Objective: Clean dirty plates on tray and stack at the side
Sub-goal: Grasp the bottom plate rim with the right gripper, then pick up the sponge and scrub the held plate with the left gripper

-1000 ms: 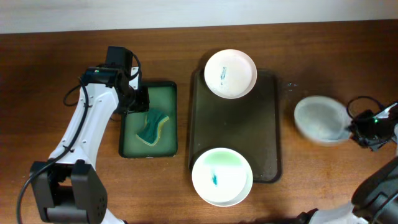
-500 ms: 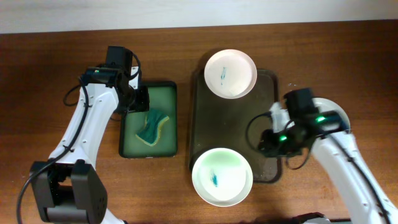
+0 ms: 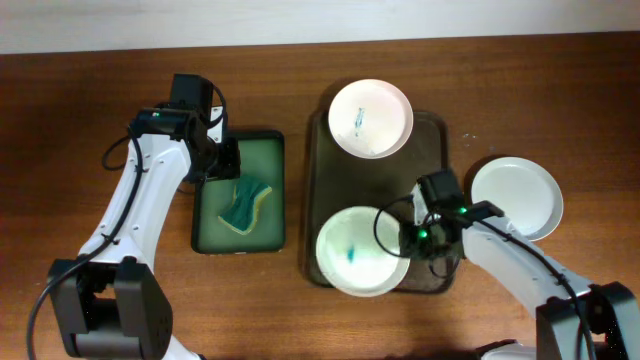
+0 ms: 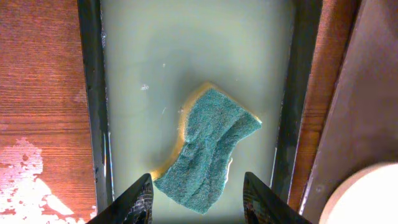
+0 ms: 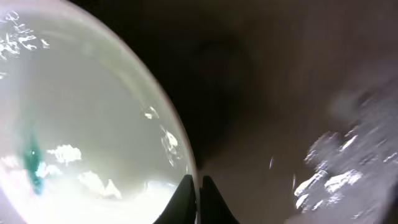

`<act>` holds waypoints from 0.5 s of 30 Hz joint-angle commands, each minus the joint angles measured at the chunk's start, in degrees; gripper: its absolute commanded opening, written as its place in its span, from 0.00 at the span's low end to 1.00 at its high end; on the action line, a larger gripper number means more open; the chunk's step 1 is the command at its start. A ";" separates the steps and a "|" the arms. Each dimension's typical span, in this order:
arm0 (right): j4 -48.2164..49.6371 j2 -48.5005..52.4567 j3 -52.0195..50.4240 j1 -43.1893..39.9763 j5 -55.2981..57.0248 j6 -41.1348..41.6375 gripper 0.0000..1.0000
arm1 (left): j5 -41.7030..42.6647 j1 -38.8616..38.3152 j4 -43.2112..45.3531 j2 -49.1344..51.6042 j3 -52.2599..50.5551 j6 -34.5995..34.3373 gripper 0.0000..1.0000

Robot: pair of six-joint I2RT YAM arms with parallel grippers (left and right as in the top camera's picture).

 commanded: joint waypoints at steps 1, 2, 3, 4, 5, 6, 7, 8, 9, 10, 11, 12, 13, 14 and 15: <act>4.28 0.15 0.72 -0.96 2.97 3.54 0.04 | 0.72 0.02 -0.31 -0.66 -0.44 0.70 0.44; 5.09 0.15 0.72 -0.96 2.99 3.56 0.04 | 2.03 0.00 -0.31 -0.63 -0.50 0.70 0.45; 5.25 0.15 0.72 -0.96 2.99 3.56 0.04 | 3.69 -0.04 -0.24 -0.63 -0.83 0.72 0.46; 5.20 0.15 0.72 -0.98 3.63 3.54 0.04 | 3.65 -0.44 0.26 -0.63 -1.86 0.74 0.46; 5.25 0.15 0.72 -1.03 5.73 3.65 0.04 | 3.67 -1.09 1.46 -0.63 -3.28 0.72 0.47; 5.27 0.15 0.72 -1.03 8.39 5.22 0.04 | 3.65 -2.34 3.93 -0.63 -6.14 0.70 0.48; 5.49 0.15 0.72 -1.03 9.70 5.92 0.04 | 3.67 -3.45 7.13 -0.63 -9.20 0.68 0.50; 5.90 0.15 0.72 -1.03 9.66 5.95 0.04 | 3.67 -4.61 10.84 -0.63 -12.63 0.48 0.52; 6.10 0.15 0.72 -1.01 9.64 5.95 0.04 | 3.67 -5.31 13.64 -0.55 -15.10 0.48 0.53; 6.10 0.15 0.72 -1.03 9.66 5.95 0.04 | 2.99 -6.14 18.82 -0.52 -19.02 0.50 0.51; 6.10 0.15 0.72 -1.01 9.64 5.95 0.04 | 2.12 -6.43 22.23 -0.52 -21.68 0.50 0.47; 6.10 0.15 0.72 -1.03 9.64 5.95 0.04 | 0.92 -6.47 23.98 -0.52 -23.52 0.50 0.45; 6.08 0.15 0.72 -1.01 9.62 5.97 0.04 | -1.66 -6.47 24.59 -0.42 -25.18 0.50 0.45; 6.05 0.15 0.72 -1.01 9.40 6.12 0.04 | -3.96 -6.47 24.98 -0.42 -26.23 0.52 0.41; 6.03 0.15 0.72 -1.01 9.40 6.12 0.04 | -3.87 -6.47 24.63 -0.52 -25.88 0.94 0.38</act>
